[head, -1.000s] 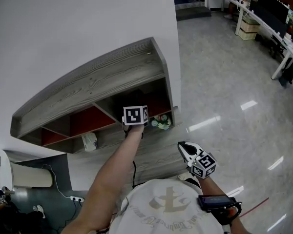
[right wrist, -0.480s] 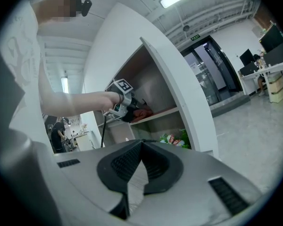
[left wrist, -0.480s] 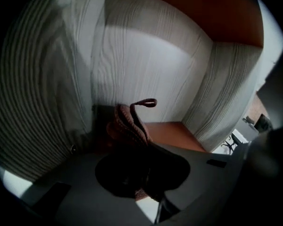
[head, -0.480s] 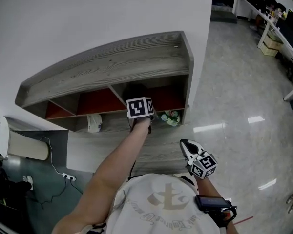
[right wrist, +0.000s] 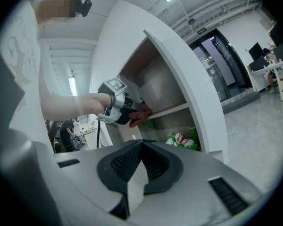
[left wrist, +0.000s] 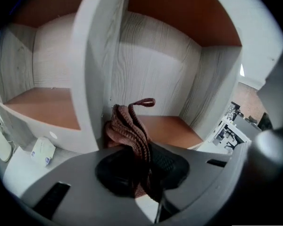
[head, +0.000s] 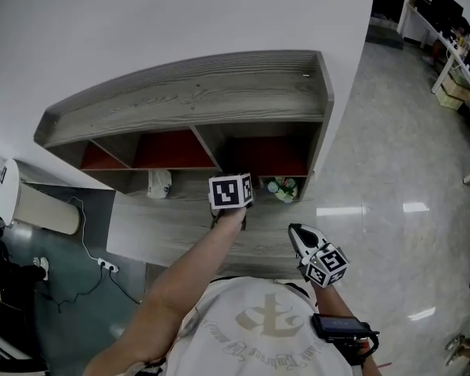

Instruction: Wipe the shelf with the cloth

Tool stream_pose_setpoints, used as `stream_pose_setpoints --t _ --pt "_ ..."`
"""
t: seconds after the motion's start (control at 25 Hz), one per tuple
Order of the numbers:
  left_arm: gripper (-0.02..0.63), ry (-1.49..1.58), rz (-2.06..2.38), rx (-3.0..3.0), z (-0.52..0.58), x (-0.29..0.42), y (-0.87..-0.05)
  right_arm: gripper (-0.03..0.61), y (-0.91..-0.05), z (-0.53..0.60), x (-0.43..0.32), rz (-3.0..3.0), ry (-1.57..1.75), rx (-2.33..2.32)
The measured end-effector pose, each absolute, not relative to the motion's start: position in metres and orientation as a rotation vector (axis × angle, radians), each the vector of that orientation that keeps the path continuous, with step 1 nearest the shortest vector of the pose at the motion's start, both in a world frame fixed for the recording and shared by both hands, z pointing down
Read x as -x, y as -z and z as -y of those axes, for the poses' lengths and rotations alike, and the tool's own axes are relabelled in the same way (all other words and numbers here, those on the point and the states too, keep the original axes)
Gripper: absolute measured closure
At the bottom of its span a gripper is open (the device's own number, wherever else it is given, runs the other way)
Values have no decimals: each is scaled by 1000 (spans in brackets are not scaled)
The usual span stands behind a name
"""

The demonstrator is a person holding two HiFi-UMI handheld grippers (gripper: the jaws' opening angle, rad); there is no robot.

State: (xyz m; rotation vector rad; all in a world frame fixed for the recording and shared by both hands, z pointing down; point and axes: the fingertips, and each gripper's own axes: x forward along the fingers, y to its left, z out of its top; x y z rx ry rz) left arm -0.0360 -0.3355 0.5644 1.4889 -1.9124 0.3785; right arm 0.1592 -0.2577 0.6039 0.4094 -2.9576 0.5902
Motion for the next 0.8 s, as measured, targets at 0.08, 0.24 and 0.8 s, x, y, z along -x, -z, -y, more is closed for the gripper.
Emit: stream_pose_setpoints --t 0.08,0.24,0.8 --pt "537 -370 1921 -1503 326 34 -565 574 -605 255 -155 2958 -587 -377" --pt "537 -315 1930 -1557 308 31 -565 574 -606 251 -148 2958 -574 -322" --pt "537 -199 1942 -1739 234 31 -569 574 -597 252 -119 2955 -513 -229"
